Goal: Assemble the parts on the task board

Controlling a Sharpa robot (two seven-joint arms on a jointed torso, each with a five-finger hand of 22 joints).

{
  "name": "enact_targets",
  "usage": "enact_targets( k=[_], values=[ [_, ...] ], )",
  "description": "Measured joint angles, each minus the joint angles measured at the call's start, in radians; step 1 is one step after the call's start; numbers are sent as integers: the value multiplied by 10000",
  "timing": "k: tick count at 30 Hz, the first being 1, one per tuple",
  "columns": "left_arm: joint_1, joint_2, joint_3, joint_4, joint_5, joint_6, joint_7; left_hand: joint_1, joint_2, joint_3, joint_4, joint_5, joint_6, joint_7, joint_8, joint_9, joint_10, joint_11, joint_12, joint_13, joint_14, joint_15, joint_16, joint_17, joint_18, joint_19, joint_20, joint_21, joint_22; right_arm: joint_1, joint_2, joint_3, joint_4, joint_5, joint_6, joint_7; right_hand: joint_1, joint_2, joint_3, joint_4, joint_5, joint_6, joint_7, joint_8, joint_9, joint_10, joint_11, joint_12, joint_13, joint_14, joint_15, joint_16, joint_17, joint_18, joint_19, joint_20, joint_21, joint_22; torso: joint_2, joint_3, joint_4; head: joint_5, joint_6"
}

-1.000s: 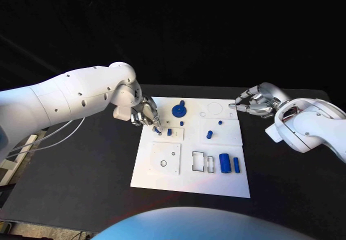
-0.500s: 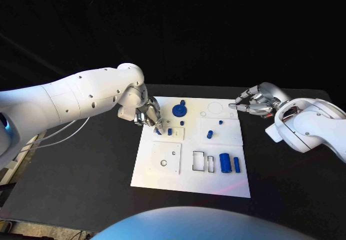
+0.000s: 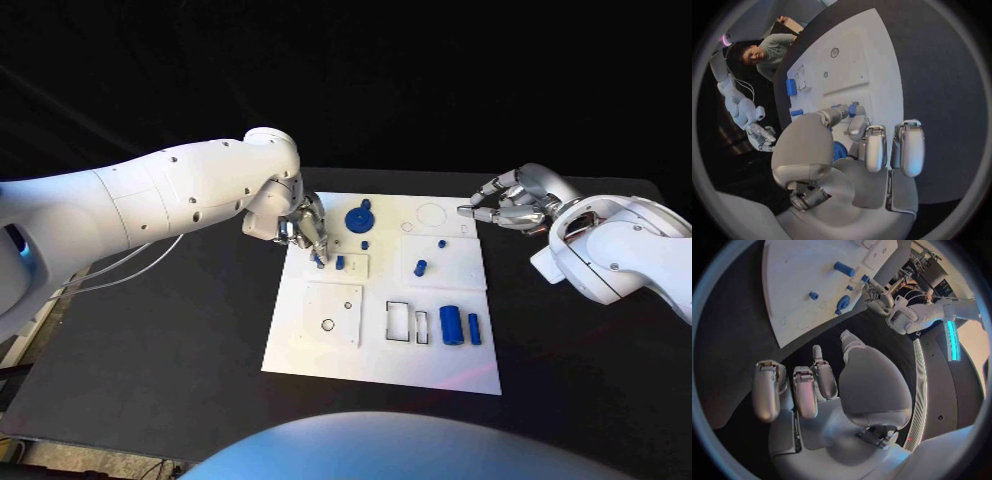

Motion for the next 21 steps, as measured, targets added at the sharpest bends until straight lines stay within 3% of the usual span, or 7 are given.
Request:
enact_targets(
  k=[21],
  values=[
    [16,31,-29,-74,-222,44,73,43,42,-38,-39,-3,25,11,-31,-9,-3,-1,0,-2,0,0,0,0,0,0,0,0,0,-1,5,-2,1,0,2,-3,0,0,0,0,0,0,0,0,-2,0,0,0,8,0,0,0,0,0,0,0,0,-2,-6,-1,-2,-13,-34]
  ],
)
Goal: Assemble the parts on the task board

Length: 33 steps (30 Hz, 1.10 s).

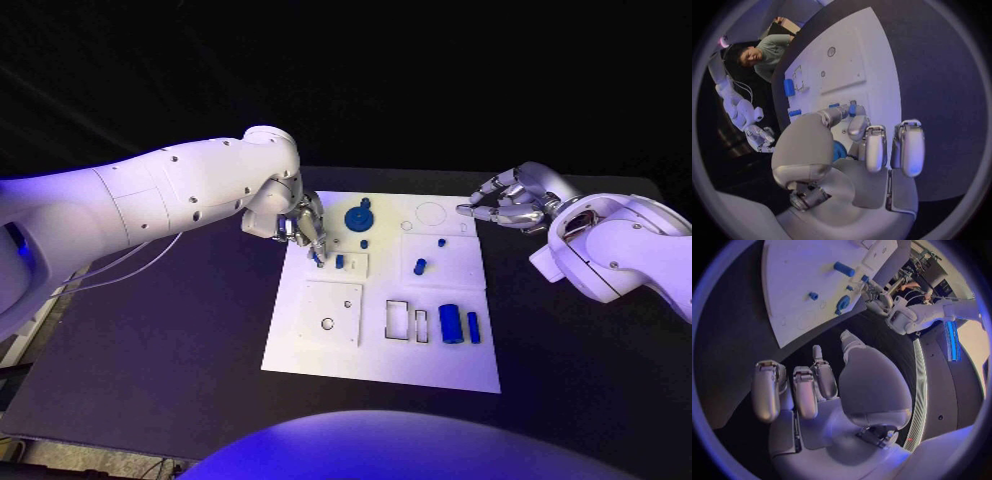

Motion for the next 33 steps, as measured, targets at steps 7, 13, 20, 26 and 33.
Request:
enact_targets(
  k=[7,13,20,26,33],
  values=[
    [0,-1,-6,27,-1,-7,5,0,0,0,0,61,5,-2,-8,-1,34,34,0,-1,0,0,0,0,0,0,0,0,8,0,6,2,0,0,1,-1,0,0,0,0,0,0,0,0,-1,0,0,0,-1,0,0,0,0,0,0,0,0,0,-1,0,6,3,-13],
    [-1,9,-13,35,-49,-129,28,0,0,0,-1,61,33,4,-10,0,34,34,44,36,0,0,0,0,0,0,0,0,7,0,14,-1,0,0,2,-1,45,45,0,0,0,0,0,0,6,0,0,0,-2,0,0,0,0,-1,0,0,0,1,-1,-1,8,5,-6],
    [2,29,-38,21,-123,-356,64,-2,-3,-27,-28,101,35,5,-21,27,34,34,44,50,0,0,0,0,0,0,0,13,7,0,14,-1,1,0,5,-1,53,53,0,0,0,0,0,0,8,0,0,0,-2,0,0,0,0,0,0,0,0,7,1,-1,2,5,-6],
    [12,33,-52,32,-181,-607,107,-3,-5,-27,-28,102,36,7,-22,27,33,34,43,50,0,0,0,0,0,0,0,32,6,0,12,0,4,0,7,-1,53,53,0,0,0,0,0,0,7,0,0,0,-3,0,0,0,0,0,0,0,0,6,5,-1,2,-4,-13],
    [14,33,-62,42,-248,-849,145,-5,-7,-27,-28,102,37,10,-27,24,33,34,43,49,0,0,0,0,0,0,0,32,6,0,14,2,4,-1,13,-1,53,53,0,0,0,0,0,0,7,0,0,0,-4,0,0,0,0,0,0,0,0,5,-2,-1,3,-11,-19]
  ],
)
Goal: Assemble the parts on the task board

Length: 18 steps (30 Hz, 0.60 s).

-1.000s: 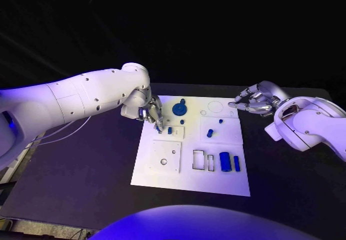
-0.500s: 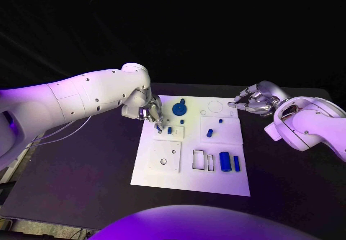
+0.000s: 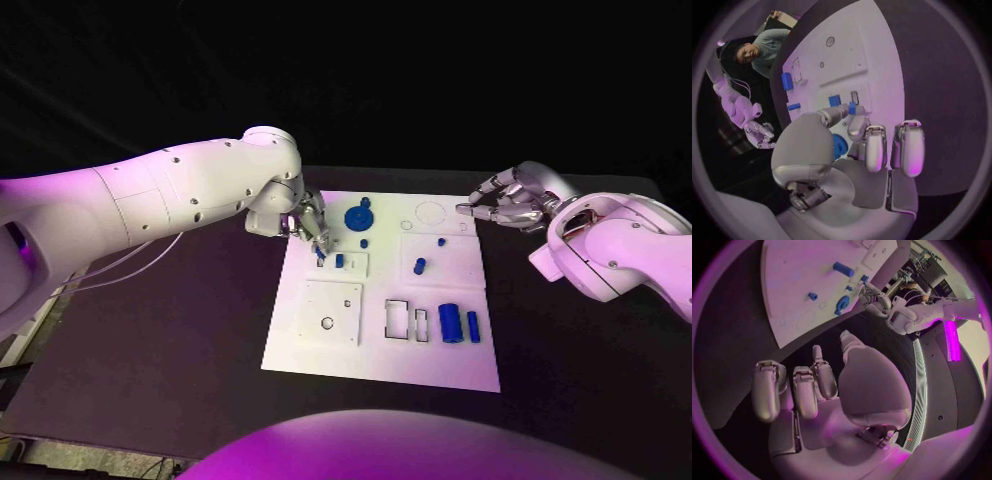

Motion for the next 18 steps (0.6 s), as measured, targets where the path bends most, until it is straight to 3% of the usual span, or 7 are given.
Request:
enact_targets(
  k=[11,18],
  values=[
    [-5,-76,-4,132,-69,-138,19,-7,-7,0,0,-1,9,13,-12,-4,37,-37,0,20,0,0,0,0,0,0,0,0,-1,0,7,-3,-2,-1,12,0,0,0,0,0,0,0,0,0,-1,0,0,0,-1,0,0,0,0,-1,0,0,0,-2,-3,-2,0,9,0],
    [-33,-494,-14,600,-52,-239,39,-4,-4,-17,-16,43,13,10,-62,-41,56,-17,-1,19,0,0,0,0,0,0,0,0,-2,0,5,-3,-4,-1,20,0,0,0,0,0,0,0,0,0,-1,0,0,0,-2,0,0,0,0,0,0,0,0,-3,-2,-1,0,9,-1]
  ],
)
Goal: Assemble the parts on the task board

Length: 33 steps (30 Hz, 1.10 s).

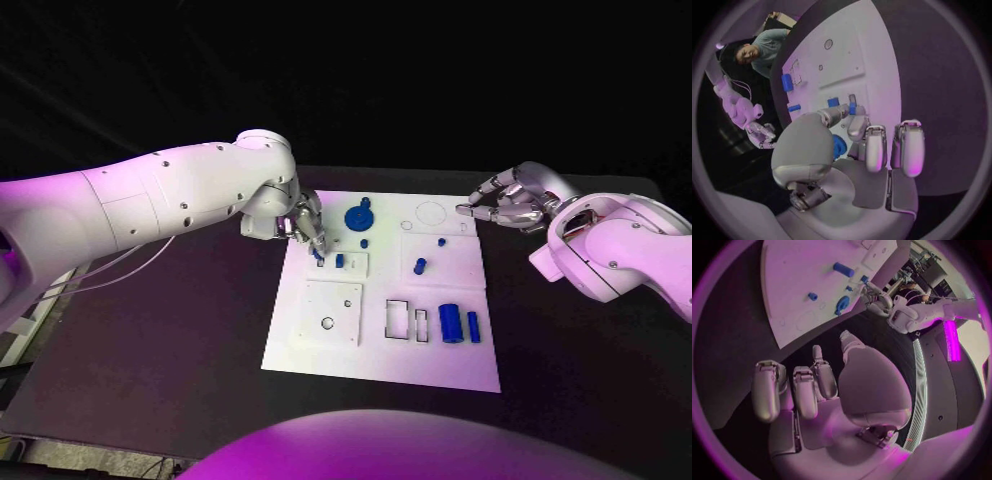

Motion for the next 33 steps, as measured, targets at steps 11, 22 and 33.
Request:
enact_targets(
  k=[11,22,33],
  values=[
    [-29,-728,89,965,293,-286,-1,26,26,-11,-11,0,4,-2,33,16,15,16,45,20,0,0,0,0,0,0,0,0,0,-2,-6,2,-11,0,8,0,0,0,0,0,0,0,0,0,-1,0,0,0,0,0,0,0,0,0,0,0,0,-1,-2,-4,6,-16,1],
    [-47,-870,101,1324,301,-647,95,38,38,-11,-11,-2,4,-2,32,19,15,16,45,51,0,0,0,0,0,0,0,46,-2,-16,-7,1,-16,0,15,0,0,0,0,0,0,0,0,0,-2,0,0,0,-1,0,0,0,0,0,0,0,0,-2,0,-4,6,7,1],
    [-132,-904,103,1534,-107,-961,182,38,39,-11,-11,83,4,-1,30,18,51,-20,79,56,0,0,0,0,0,0,0,46,-2,-25,-8,1,-20,0,23,0,0,0,0,0,0,0,0,0,-3,0,0,0,-2,0,0,0,0,0,0,0,0,-3,-2,7,4,23,1]
  ],
)
